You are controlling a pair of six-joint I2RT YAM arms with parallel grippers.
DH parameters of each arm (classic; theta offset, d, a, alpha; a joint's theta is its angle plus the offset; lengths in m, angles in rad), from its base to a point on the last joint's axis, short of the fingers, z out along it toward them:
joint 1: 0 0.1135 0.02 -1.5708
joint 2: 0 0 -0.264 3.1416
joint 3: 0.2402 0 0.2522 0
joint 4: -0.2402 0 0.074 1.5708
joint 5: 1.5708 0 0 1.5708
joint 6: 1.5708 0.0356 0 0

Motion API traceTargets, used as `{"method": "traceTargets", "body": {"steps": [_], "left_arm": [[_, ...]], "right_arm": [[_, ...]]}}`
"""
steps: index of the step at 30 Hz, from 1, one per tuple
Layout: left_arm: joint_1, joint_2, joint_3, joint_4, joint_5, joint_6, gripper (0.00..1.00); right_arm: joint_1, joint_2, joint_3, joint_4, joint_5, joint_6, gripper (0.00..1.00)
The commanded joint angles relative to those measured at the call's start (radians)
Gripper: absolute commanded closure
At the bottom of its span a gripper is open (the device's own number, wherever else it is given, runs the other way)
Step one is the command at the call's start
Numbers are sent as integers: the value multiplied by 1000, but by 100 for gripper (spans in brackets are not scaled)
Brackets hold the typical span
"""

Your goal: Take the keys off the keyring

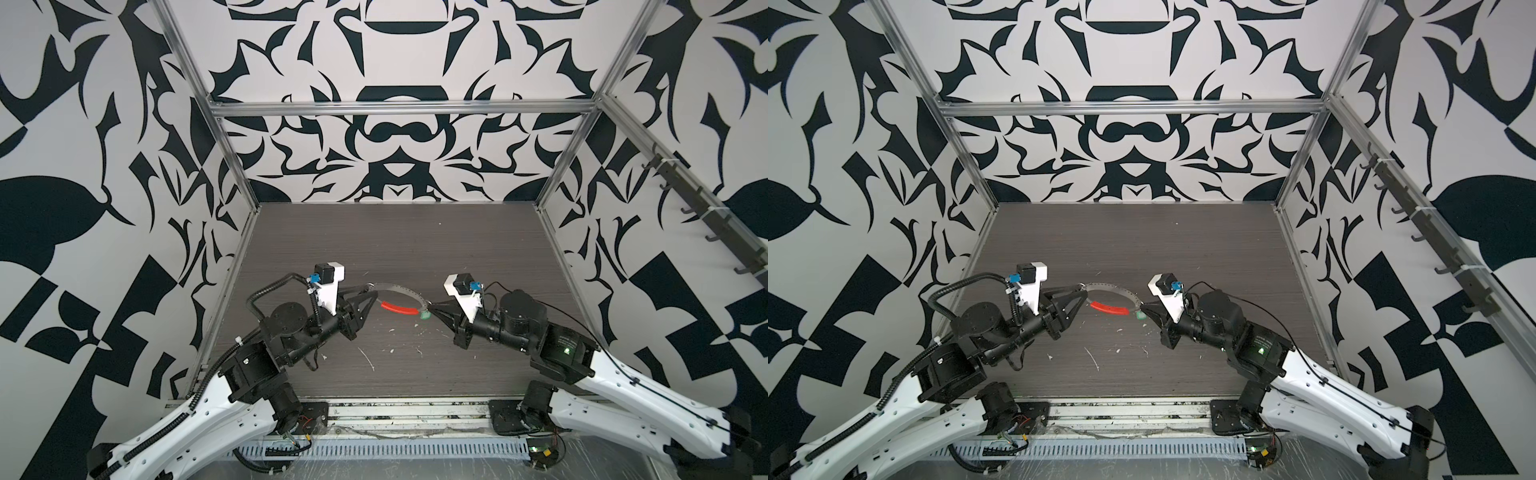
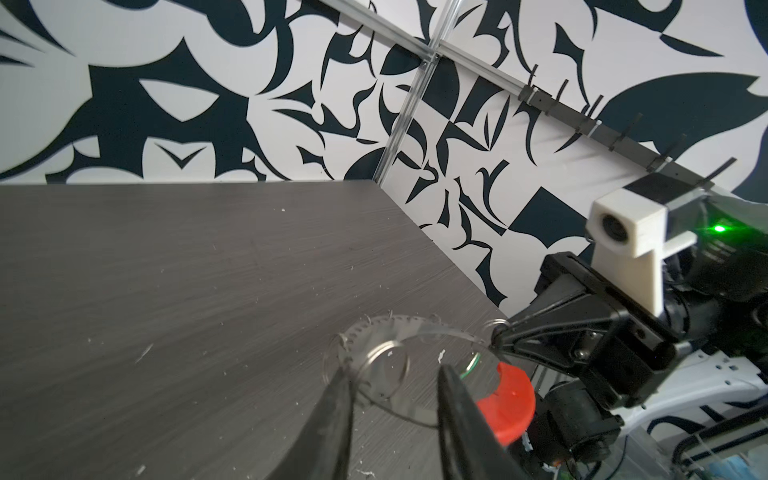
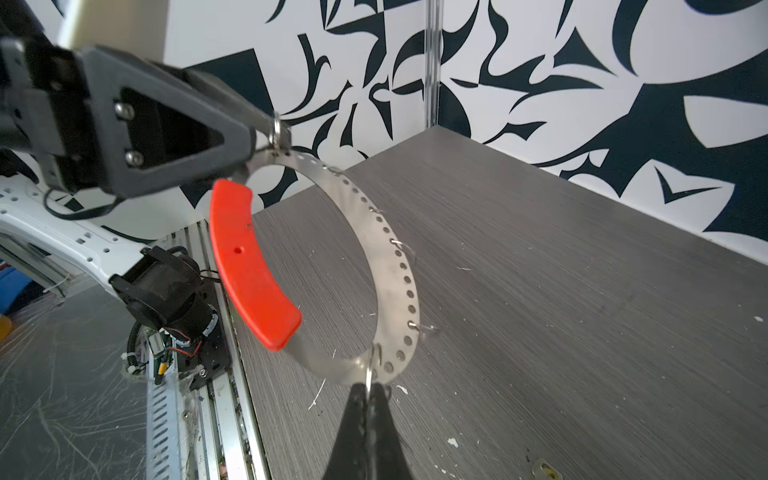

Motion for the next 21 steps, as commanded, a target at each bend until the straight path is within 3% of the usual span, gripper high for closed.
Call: {"method": "traceTargets", "body": {"steps": [1, 7, 10, 15, 21], "left_arm": [[-1, 2, 6, -44, -56, -30, 55], [-1, 70, 88, -178, -153, -53, 50], [-1, 94, 104, -189, -119, -42, 48], [-1, 102, 99, -62, 192, 53, 48], [-1, 155, 151, -17, 379, 171, 50]], "right_arm": [[6, -2, 63, 40, 7, -16, 100], [6, 8, 84, 7, 33, -18, 100], [6, 10, 89, -4, 28, -21, 100], [6, 12, 98, -21, -5, -31, 100], [6, 4, 99, -21, -103, -60, 100]]}}
